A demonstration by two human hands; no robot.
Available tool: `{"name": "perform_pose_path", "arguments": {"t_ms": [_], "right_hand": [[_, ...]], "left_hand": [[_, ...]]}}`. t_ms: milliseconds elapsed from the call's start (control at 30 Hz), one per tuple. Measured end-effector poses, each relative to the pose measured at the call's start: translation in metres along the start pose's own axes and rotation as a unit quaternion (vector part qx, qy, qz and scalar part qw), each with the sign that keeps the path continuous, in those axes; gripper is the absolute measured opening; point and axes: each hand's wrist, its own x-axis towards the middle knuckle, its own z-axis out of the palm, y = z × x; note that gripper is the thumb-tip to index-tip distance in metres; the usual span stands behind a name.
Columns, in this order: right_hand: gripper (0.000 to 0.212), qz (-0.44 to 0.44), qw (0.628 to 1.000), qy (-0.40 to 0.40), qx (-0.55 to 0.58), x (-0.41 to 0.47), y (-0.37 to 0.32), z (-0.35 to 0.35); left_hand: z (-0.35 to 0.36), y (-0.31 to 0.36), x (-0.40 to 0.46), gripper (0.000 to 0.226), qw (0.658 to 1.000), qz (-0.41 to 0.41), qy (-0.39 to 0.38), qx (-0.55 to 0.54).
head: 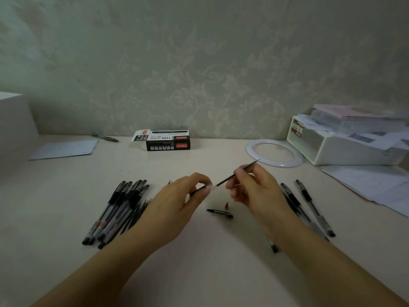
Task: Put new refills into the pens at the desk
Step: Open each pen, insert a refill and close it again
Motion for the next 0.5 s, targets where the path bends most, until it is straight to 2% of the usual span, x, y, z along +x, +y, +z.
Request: {"name": "perform_pose_path", "arguments": {"t_ms": [67, 167, 500], "right_hand": [[0.015, 0.011, 0.998, 0.034, 0.057, 0.0028, -0.0023, -0.0037], [0.015, 0.024, 0.993, 0.043, 0.107, 0.0045, -0.0034, -0.0065], [0.016, 0.029, 0.991, 0.037, 0.122, 0.0055, -0.0023, -0.0060]], "left_hand": [[-0.0009, -0.0008, 0.0010, 0.018, 1.000, -0.006, 0.001, -0.013], [-0.0004, 0.0004, 0.0009, 0.018, 1.000, -0.010, 0.000, -0.026], [0.0001, -0.0003, 0.0012, 0.016, 0.996, -0.018, -0.005, -0.082]]}}
